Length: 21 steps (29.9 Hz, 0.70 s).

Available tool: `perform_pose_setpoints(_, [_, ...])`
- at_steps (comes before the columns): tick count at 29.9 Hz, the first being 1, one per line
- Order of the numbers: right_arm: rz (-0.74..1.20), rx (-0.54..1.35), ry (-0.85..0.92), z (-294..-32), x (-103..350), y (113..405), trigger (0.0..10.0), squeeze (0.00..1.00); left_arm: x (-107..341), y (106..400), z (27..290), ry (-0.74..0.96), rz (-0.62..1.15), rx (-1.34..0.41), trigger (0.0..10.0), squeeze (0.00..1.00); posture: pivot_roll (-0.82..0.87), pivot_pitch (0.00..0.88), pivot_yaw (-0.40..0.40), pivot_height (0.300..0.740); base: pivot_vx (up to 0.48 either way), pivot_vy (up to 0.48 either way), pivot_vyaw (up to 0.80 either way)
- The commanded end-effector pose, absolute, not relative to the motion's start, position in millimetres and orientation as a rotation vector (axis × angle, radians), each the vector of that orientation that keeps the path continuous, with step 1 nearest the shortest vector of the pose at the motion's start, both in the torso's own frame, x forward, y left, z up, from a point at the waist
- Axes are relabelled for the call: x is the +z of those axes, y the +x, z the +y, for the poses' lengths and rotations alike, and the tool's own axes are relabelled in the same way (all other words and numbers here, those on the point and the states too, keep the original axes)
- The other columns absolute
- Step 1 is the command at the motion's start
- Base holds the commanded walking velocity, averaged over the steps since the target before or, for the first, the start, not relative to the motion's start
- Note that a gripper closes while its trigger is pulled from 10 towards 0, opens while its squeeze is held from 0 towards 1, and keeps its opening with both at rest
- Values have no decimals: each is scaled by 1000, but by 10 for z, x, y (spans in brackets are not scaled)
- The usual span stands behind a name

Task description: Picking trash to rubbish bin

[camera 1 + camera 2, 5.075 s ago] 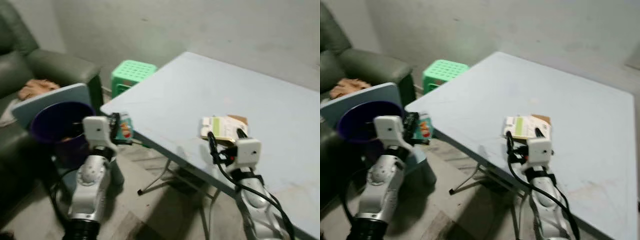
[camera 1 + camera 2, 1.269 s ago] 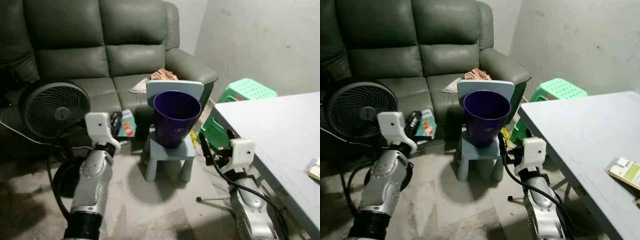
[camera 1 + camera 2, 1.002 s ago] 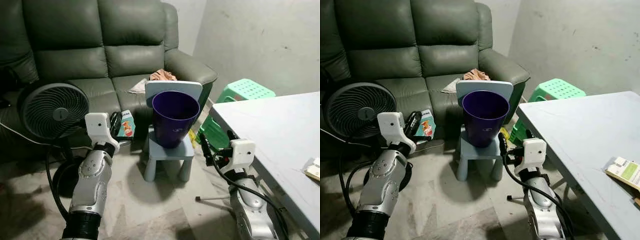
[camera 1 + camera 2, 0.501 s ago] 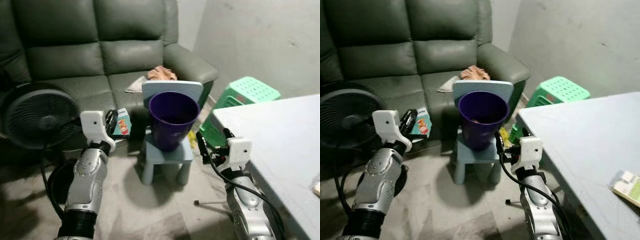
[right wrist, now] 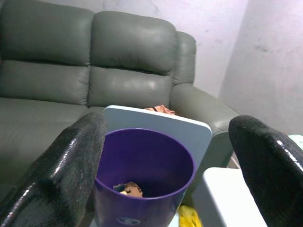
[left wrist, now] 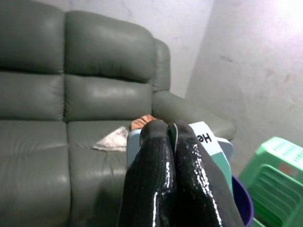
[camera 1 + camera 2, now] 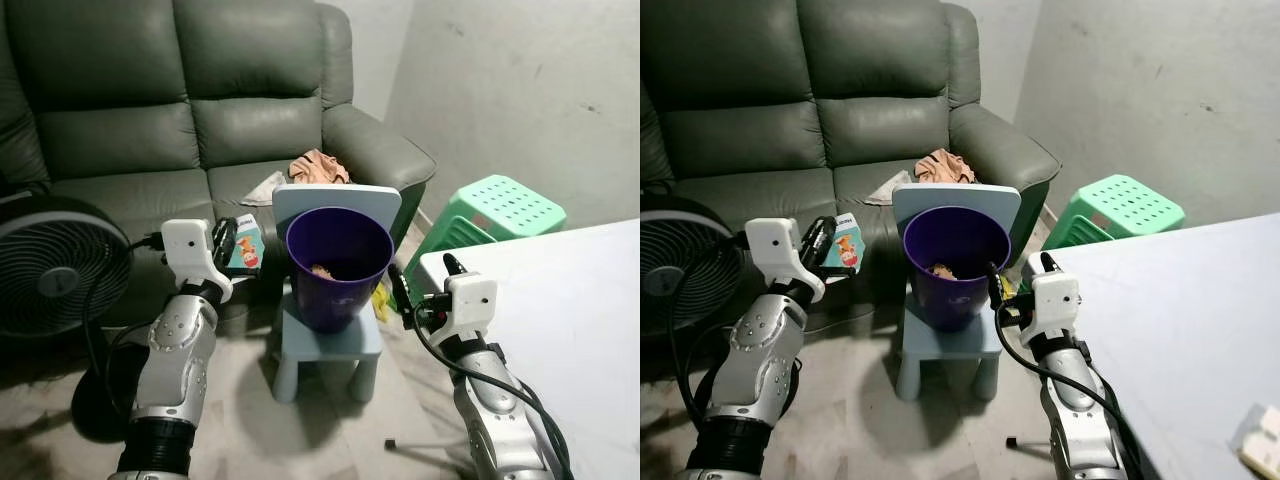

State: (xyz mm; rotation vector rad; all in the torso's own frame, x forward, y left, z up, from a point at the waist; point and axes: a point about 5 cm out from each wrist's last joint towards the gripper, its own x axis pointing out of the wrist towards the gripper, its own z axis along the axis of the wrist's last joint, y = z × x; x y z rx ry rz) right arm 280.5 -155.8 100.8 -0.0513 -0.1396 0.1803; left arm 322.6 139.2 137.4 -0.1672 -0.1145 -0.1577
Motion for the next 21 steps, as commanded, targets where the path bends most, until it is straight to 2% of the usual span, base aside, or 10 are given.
perform_pose_setpoints(1, [-146,163,-47,-1578,1033,2822,10000,0,1418,3239,1383,-152,-125,-167,10000,0,12,0,-86,740,382,0,800])
perform_pose_setpoints(10, [-154,159,-22,-1579,1043,2826,10000,0,1422,3244,1379,-154,-127,-164,10000,0,14,0,-89,740,380,0,800])
perform_pose_setpoints(21, [-155,163,4,-1583,1046,2823,10000,0,1419,3238,1380,-153,-126,-161,10000,0,17,0,-93,740,377,0,0])
